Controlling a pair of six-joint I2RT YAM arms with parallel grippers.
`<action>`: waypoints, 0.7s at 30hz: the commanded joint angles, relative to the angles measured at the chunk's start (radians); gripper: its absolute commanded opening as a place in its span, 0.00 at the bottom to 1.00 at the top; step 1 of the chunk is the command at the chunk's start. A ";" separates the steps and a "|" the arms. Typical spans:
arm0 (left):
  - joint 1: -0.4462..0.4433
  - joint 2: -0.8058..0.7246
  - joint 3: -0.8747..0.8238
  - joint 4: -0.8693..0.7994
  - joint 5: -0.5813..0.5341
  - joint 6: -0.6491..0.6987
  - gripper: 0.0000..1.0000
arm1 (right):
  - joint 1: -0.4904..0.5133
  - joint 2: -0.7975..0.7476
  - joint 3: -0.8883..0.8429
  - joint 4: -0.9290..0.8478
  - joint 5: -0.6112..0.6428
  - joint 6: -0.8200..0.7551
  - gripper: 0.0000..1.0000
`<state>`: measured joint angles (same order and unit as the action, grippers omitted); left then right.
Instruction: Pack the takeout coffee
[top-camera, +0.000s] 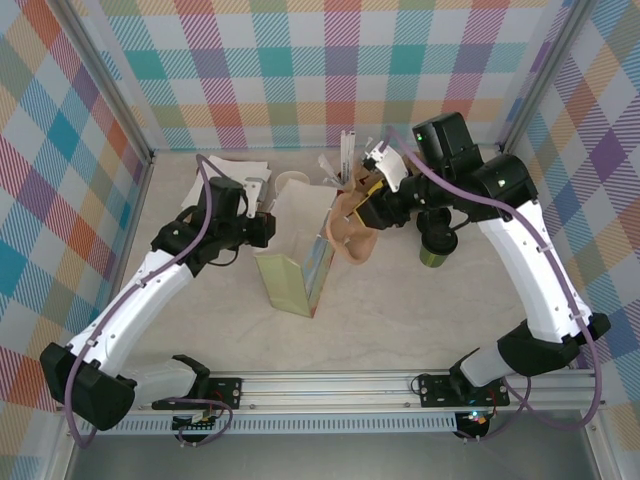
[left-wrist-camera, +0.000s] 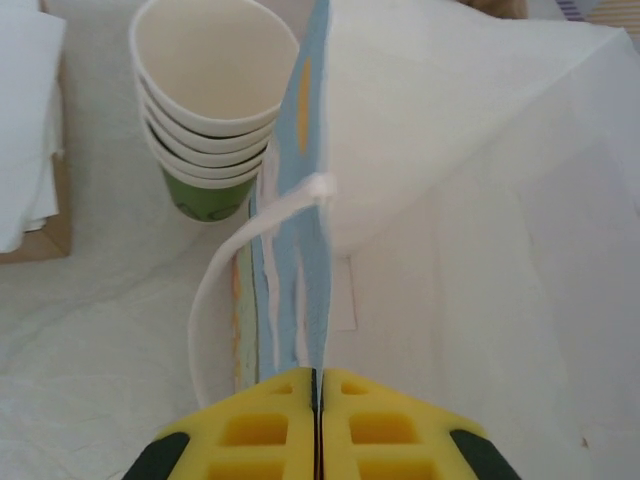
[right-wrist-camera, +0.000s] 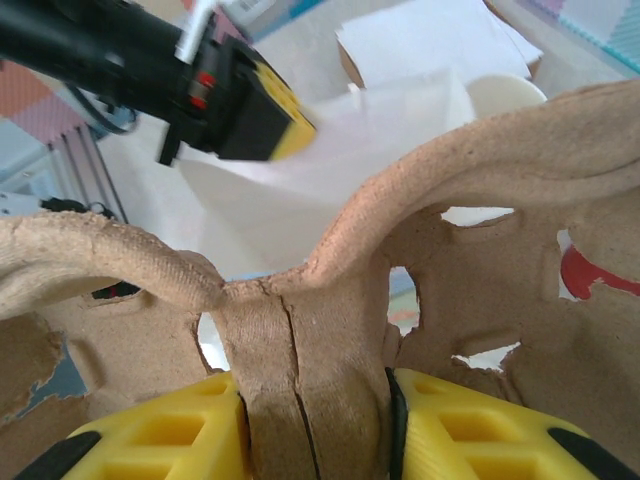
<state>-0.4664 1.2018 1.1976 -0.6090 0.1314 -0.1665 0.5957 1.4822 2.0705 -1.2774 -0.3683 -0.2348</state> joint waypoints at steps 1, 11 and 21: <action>0.003 0.016 0.049 0.035 0.098 -0.016 0.06 | 0.006 0.011 0.059 -0.006 -0.127 0.042 0.37; -0.094 0.080 0.128 0.056 0.137 -0.036 0.05 | 0.005 0.065 0.041 0.057 -0.307 0.128 0.37; -0.158 0.115 0.137 0.085 0.143 -0.056 0.05 | -0.001 0.139 -0.046 0.078 -0.392 0.129 0.37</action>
<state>-0.6128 1.3167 1.3045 -0.5682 0.2543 -0.2111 0.5957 1.5990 2.0399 -1.2053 -0.6945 -0.1116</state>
